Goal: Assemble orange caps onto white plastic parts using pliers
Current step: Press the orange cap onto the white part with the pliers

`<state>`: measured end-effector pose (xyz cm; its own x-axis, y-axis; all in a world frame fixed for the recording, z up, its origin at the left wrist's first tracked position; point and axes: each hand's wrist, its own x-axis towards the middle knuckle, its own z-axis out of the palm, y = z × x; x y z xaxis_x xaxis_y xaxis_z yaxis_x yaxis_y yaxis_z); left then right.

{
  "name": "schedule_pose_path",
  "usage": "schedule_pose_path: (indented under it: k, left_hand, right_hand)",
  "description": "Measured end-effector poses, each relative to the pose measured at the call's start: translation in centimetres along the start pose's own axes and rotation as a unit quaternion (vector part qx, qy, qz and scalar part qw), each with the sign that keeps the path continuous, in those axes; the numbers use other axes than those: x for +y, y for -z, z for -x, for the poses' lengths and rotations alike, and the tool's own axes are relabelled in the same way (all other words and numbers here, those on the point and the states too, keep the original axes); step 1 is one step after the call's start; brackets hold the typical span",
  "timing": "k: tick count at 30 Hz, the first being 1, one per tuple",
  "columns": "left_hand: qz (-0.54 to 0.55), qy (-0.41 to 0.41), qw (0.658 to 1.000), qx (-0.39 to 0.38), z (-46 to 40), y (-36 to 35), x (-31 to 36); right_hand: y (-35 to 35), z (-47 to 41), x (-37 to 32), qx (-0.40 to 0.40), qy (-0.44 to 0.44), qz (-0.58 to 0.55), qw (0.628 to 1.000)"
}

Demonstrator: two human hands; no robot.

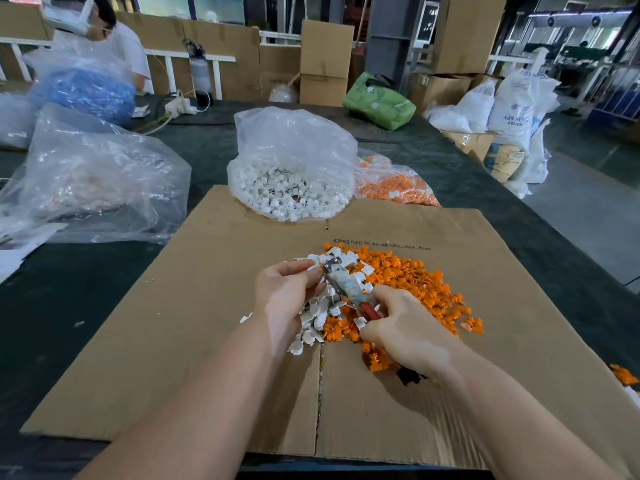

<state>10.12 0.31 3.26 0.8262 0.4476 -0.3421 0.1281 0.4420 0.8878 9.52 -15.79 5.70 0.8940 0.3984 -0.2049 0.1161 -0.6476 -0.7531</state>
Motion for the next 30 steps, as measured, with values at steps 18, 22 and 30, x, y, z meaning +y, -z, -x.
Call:
schedule_pose_path:
  k: [18, 22, 30]
  left_hand:
    - [-0.230, -0.128, 0.960, -0.100, 1.0, 0.7, -0.5]
    - [-0.256, -0.131, 0.952, -0.104, 0.9, 0.5, -0.3]
    - [-0.238, -0.114, 0.957, -0.121, 1.2, 0.4, -0.3]
  right_hand:
    - [-0.4, -3.3, 5.5, 0.233, -0.025, 0.282, 0.930]
    - [-0.8, -2.6, 4.2, 0.291, 0.067, 0.327, 0.897]
    - [-3.2, -2.0, 1.2, 0.286, 0.324, 0.185, 0.883]
